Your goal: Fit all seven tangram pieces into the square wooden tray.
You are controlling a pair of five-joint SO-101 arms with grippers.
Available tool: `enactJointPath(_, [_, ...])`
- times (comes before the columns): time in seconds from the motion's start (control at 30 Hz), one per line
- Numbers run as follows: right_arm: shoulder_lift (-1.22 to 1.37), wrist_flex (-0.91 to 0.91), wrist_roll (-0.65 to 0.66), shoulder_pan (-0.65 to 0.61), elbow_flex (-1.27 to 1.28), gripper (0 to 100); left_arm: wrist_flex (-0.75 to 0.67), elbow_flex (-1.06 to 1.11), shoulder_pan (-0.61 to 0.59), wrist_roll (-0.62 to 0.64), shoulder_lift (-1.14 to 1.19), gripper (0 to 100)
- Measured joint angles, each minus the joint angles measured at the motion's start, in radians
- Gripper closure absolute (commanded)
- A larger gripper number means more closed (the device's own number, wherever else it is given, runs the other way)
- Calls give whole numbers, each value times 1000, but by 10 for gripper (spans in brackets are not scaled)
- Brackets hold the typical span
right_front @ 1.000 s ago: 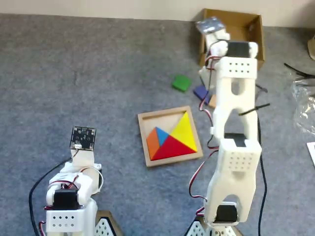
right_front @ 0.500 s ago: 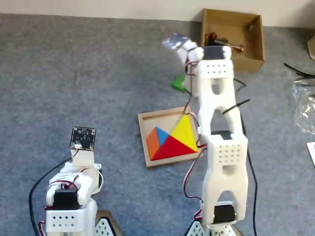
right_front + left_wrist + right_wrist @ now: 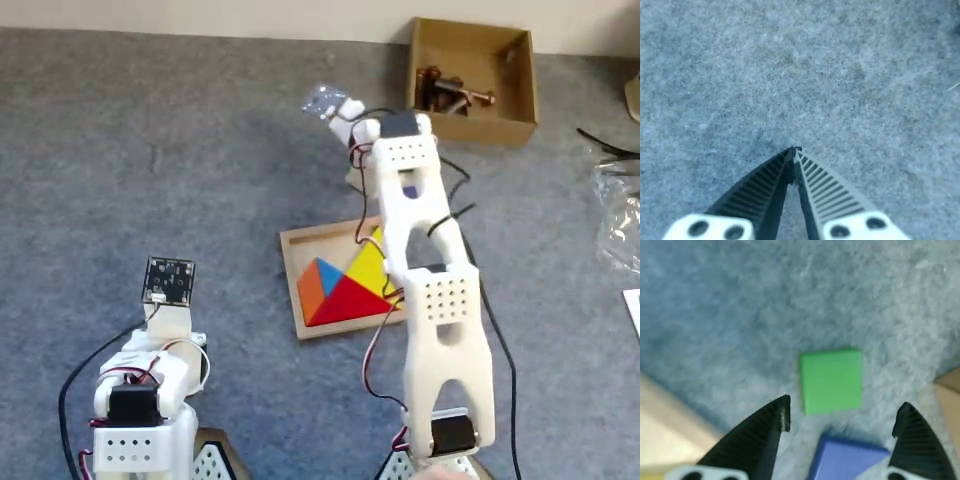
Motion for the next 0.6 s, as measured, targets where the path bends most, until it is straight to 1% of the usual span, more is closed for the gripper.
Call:
enactJointPath(0.13, [40, -100, -5, 0, 0, 683, 0, 0, 0, 0, 0, 993])
enactJointPath(0.27, [71, -206, -75, 0, 0, 683, 0, 0, 0, 0, 0, 993])
enactJointPath(0.37, [87, -276, -152, 0, 0, 683, 0, 0, 0, 0, 0, 993])
enactJointPath(0.47, [87, -302, -227, 3, 0, 683, 0, 0, 0, 0, 0, 993])
enactJointPath(0.6, [87, -305, -296, 5, 0, 683, 0, 0, 0, 0, 0, 993])
